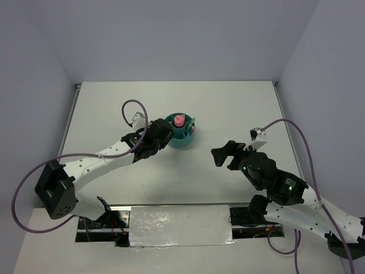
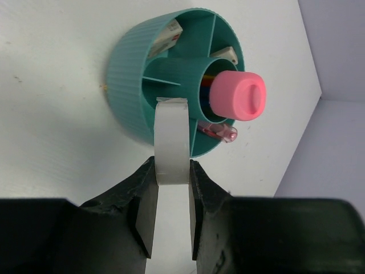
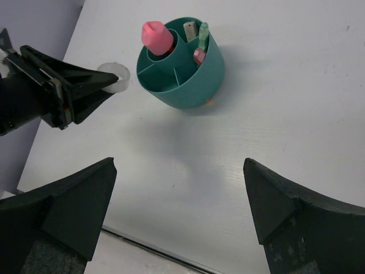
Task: Sort the stationery into containers
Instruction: Place the stationery in the storage box.
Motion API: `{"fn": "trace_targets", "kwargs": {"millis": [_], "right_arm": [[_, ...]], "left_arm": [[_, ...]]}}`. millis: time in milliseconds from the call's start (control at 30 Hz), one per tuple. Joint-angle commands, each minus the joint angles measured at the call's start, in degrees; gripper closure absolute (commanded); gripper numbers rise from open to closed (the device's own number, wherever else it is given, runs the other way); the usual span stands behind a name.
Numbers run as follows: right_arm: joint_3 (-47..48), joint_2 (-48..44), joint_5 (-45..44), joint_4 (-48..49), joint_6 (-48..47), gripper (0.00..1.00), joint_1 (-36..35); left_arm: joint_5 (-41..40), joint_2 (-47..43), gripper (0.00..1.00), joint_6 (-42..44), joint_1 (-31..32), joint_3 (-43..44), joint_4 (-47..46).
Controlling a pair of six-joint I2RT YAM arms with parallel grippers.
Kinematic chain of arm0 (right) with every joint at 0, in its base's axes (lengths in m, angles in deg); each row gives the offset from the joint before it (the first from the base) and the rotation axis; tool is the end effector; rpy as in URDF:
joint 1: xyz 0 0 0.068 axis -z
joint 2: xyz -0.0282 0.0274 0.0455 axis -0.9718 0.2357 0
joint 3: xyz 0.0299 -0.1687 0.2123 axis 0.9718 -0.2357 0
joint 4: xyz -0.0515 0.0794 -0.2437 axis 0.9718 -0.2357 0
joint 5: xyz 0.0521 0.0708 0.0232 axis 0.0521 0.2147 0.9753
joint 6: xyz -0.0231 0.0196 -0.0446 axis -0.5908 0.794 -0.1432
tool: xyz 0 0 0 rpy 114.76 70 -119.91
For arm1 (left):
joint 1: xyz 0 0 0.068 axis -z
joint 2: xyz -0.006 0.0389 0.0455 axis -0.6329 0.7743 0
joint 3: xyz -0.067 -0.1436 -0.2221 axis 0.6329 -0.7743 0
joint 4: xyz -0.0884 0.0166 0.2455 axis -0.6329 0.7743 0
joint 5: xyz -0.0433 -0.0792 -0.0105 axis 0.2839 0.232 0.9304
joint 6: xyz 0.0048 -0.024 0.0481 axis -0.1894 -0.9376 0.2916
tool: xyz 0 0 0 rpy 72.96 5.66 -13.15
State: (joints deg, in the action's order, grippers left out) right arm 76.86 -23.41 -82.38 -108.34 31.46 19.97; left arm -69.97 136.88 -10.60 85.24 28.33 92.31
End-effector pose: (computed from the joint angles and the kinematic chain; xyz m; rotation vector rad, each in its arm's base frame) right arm 0.0809 0.0866 0.3165 0.1088 1.9157 0.5972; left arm 0.2225 -0.2026 0.2799 -1.1636 1.9424 -0.6985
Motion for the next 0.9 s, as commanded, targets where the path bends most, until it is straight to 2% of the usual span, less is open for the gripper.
{"fn": "trace_targets", "kwargs": {"millis": [0, 300, 533, 633, 733, 767, 833, 867], "right_arm": [[-0.36, -1.39, -1.04, -0.40, -1.29, 0.00, 0.15], [-0.54, -0.43, -0.60, 0.30, -3.23, 0.00, 0.06], [-0.71, -0.42, -0.08, 0.74, -3.67, 0.00, 0.15], [-0.80, -0.60, 0.19, 0.48, -3.75, 0.00, 0.15], [-0.71, -0.77, 0.01, 0.21, -3.75, 0.00, 0.15], [-0.71, -0.77, 0.10, 0.21, -3.75, 0.00, 0.15], [-0.63, -0.86, 0.10, 0.30, -3.93, 0.00, 0.15], [-0.63, -0.95, 0.10, 0.30, -4.02, 0.00, 0.15]], "left_arm": [[0.14, 1.24, 1.00, 0.09, 0.43, 0.95, -7.06], [1.20, 5.29, 1.00, 0.70, 0.52, -0.37, -14.18], [2.08, 7.57, 0.98, 0.53, 0.52, -0.72, -14.89], [2.78, 8.98, 0.93, -0.17, 0.52, -0.19, -14.28], [3.57, 9.77, 0.83, -0.61, 0.52, -0.46, -14.46], [3.92, 9.94, 0.78, -0.61, 0.52, -0.55, -14.37], [4.01, 10.38, 0.72, -0.53, 0.52, -0.55, -14.19], [4.01, 10.39, 0.62, -0.44, 0.43, -0.63, -14.19]]}}
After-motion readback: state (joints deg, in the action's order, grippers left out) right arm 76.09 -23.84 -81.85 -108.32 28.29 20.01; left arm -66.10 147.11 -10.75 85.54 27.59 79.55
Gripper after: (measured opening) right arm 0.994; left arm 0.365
